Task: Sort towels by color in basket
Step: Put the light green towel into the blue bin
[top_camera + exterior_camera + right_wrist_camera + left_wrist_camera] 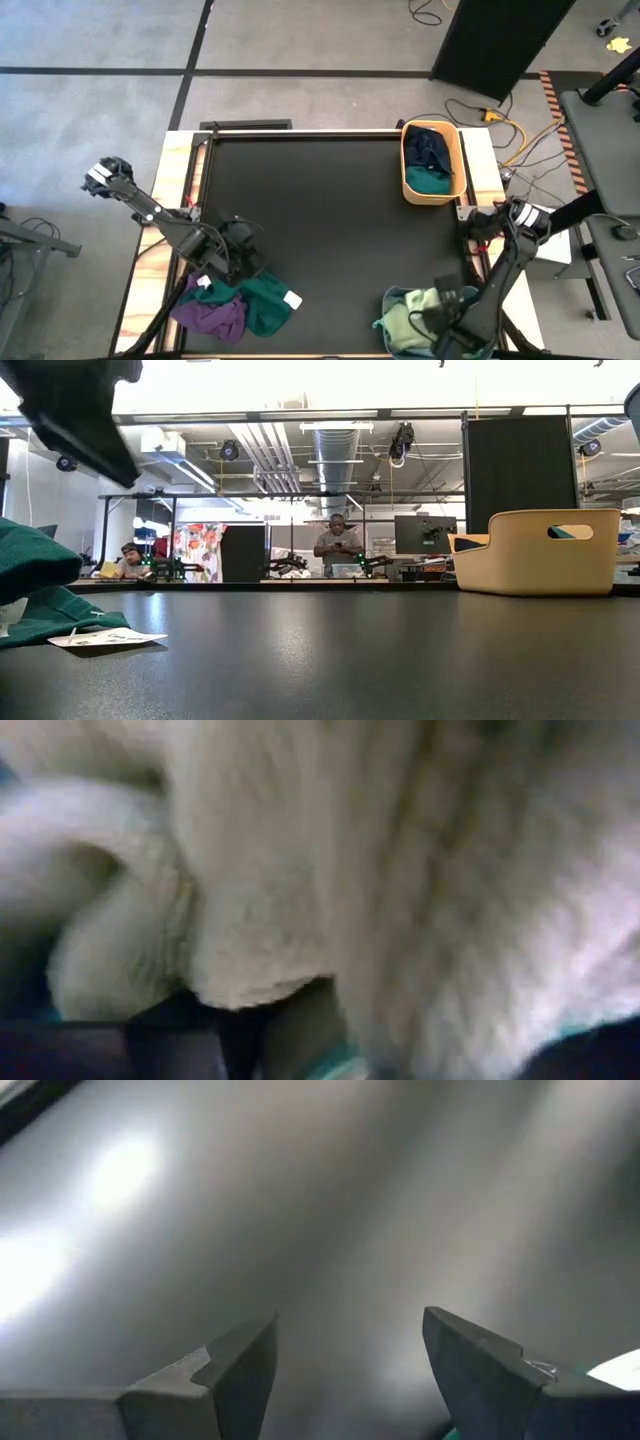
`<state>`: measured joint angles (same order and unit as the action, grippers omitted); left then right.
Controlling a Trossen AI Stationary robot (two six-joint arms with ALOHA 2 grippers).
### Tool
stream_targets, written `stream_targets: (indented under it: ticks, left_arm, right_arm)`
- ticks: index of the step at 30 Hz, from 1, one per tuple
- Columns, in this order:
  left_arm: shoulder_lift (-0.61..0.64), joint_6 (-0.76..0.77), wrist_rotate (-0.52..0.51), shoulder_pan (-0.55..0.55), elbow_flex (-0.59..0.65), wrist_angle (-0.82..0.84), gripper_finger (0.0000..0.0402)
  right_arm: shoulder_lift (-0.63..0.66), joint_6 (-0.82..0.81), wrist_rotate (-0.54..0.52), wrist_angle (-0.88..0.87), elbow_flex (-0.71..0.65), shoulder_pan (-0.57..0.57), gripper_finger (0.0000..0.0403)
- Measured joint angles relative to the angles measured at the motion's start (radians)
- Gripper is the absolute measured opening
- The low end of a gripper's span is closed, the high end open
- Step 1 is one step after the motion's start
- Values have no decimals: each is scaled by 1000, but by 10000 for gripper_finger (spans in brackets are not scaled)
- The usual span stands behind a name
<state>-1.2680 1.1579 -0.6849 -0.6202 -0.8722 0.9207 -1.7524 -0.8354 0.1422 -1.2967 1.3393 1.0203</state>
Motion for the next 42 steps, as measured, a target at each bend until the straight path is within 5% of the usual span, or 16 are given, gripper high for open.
stream_targets:
  ticks: [5, 11, 15, 18, 21, 25, 33, 42]
  left_arm:
    - [59, -53, 84, 38, 0, 103, 233]
    - [149, -113, 78, 68, 0, 127, 233]
    - [195, -103, 45, 72, 0, 145, 233]
    - [215, -95, 36, 73, 3, 144, 233]
    - [223, -91, 20, 73, 9, 142, 233]
    - [223, -91, 13, 77, 32, 129, 233]
    - [223, -99, 49, 76, 78, 104, 233]
    - [230, -189, 129, 78, 84, 102, 233]
  right_arm:
    - [38, 70, 46, -201, 106, 0, 265]
    - [97, -34, 244, -178, 265, -2, 298]
    - [126, -430, 83, -182, 333, -2, 303]
    - [156, -999, -82, -232, 310, -2, 299]
    - [164, -1451, -112, -234, 243, -2, 294]
    - [109, -1481, -102, -127, 137, -49, 294]
    - [-1, -1432, -99, 362, -92, -127, 311]
    - [12, -1417, 9, 343, -146, -112, 306]
